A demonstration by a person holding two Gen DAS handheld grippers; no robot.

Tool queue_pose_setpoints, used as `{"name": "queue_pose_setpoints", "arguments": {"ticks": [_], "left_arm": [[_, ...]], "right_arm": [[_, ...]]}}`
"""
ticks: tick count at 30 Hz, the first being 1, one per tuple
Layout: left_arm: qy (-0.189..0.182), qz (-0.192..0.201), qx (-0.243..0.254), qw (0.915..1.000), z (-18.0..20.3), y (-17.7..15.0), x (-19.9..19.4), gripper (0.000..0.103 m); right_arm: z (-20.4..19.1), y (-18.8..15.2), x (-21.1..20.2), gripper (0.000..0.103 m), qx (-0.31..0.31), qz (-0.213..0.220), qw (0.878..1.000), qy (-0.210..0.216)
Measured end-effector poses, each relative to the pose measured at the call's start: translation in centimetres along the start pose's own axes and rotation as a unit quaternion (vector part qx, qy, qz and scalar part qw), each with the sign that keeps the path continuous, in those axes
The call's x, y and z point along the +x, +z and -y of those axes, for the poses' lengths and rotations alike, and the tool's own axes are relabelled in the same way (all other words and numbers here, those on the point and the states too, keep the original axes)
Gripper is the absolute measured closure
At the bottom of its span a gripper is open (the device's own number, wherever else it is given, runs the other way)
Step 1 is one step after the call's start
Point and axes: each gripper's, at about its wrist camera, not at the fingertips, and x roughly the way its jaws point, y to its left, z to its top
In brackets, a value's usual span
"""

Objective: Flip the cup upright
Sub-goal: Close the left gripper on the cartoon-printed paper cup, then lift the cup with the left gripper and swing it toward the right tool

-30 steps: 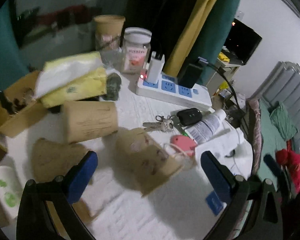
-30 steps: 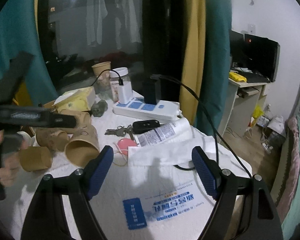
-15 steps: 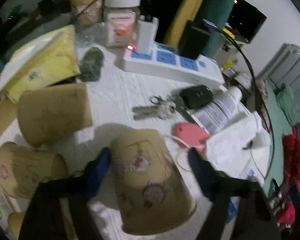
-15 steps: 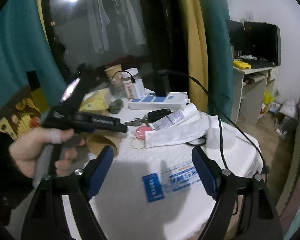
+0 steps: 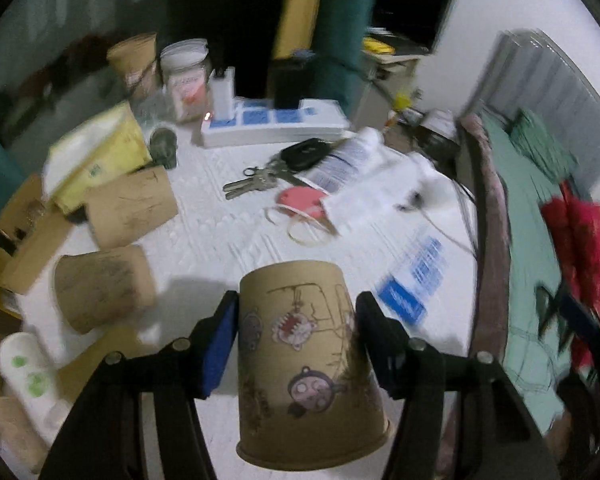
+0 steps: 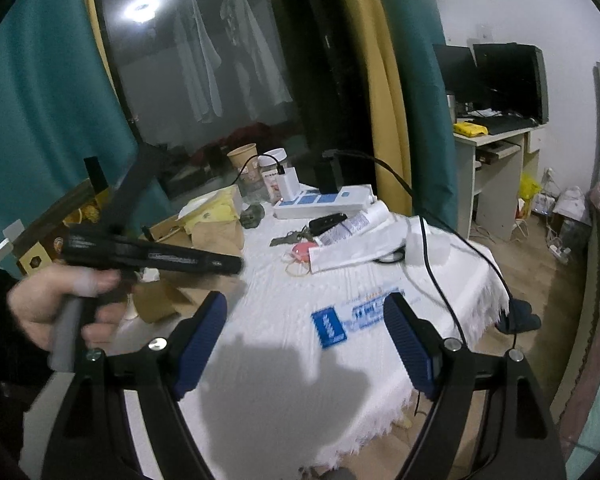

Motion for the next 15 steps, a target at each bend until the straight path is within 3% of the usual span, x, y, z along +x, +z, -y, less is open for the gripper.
{"name": "queue_pose_setpoints", "arguments": {"ticks": [4,7,15], "left_arm": [[0.005,0.008,0.07,0.9975,1.7,-4.8,-5.6,0.043],[0.006,-0.007,0.112,0.9937,2.1,-8.8,-7.6,0.043],[0.001,-0.104,0.216,0.971,1.5,-20.8,-9.8,0.043]], "right_arm": [[-1.5,-3.4,-1.1,0.024,0.004,-0.024,1.0,-0.001],[-2.9,-6.9,-1.7,0.024,0.0,-0.048,0.999,0.001],[-7.0,-14.5,-2.9,0.024,-0.009,-0.096,0.995,0.021]]}}
